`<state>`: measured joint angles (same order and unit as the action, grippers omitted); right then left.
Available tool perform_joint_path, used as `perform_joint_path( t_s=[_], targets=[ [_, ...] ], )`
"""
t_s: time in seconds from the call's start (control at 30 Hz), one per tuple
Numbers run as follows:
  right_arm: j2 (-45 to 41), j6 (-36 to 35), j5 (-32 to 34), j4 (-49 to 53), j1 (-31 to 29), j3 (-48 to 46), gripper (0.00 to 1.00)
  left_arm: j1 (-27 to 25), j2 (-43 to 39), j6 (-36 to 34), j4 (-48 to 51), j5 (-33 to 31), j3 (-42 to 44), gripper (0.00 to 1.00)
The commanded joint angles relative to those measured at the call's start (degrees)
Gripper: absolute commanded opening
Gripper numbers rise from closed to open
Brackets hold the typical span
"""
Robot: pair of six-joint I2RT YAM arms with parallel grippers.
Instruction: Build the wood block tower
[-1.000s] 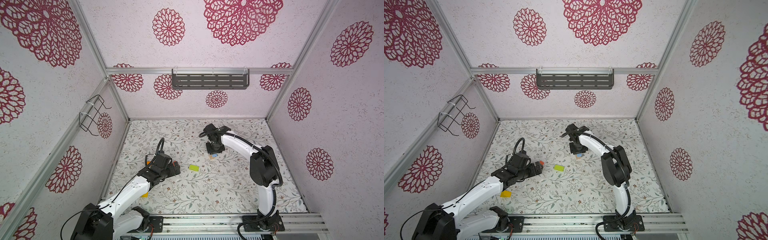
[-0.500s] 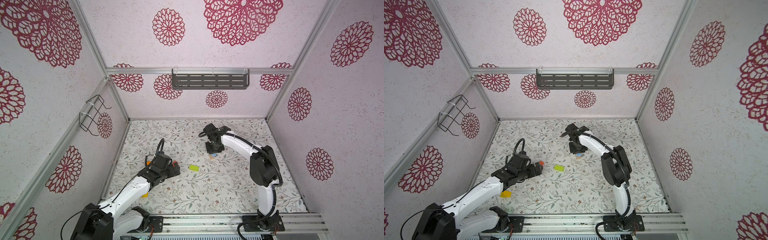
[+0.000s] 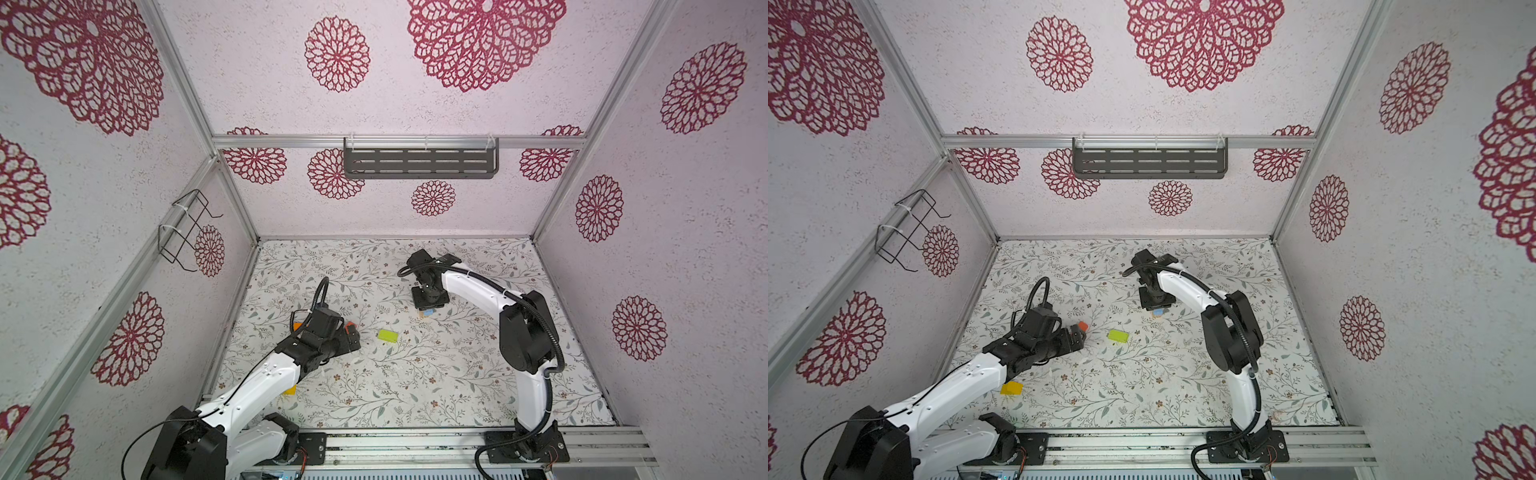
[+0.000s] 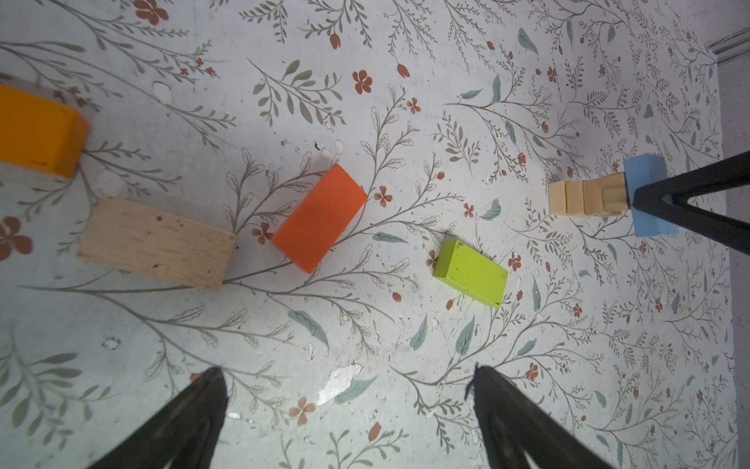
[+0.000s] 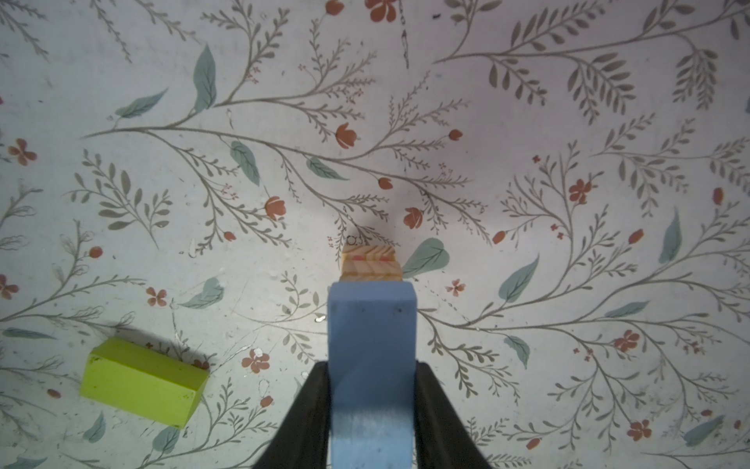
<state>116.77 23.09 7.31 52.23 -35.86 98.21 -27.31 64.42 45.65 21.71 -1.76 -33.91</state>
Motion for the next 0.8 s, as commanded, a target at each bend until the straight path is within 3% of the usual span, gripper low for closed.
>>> perform_joint_path(
  t_s=[0.0, 0.77],
  targets=[
    [-3.52, 0.11, 0.47, 1.05, -0.48, -0.37, 0.34, 0.34, -0.17, -0.03, -0.71, 0.31, 0.25, 0.97],
    [-5.09, -0.33, 2.42, 1.61, -0.53, 1.63, 0.48, 0.34, -1.27, -0.37, 0.3, 0.73, -0.67, 0.97]
  ],
)
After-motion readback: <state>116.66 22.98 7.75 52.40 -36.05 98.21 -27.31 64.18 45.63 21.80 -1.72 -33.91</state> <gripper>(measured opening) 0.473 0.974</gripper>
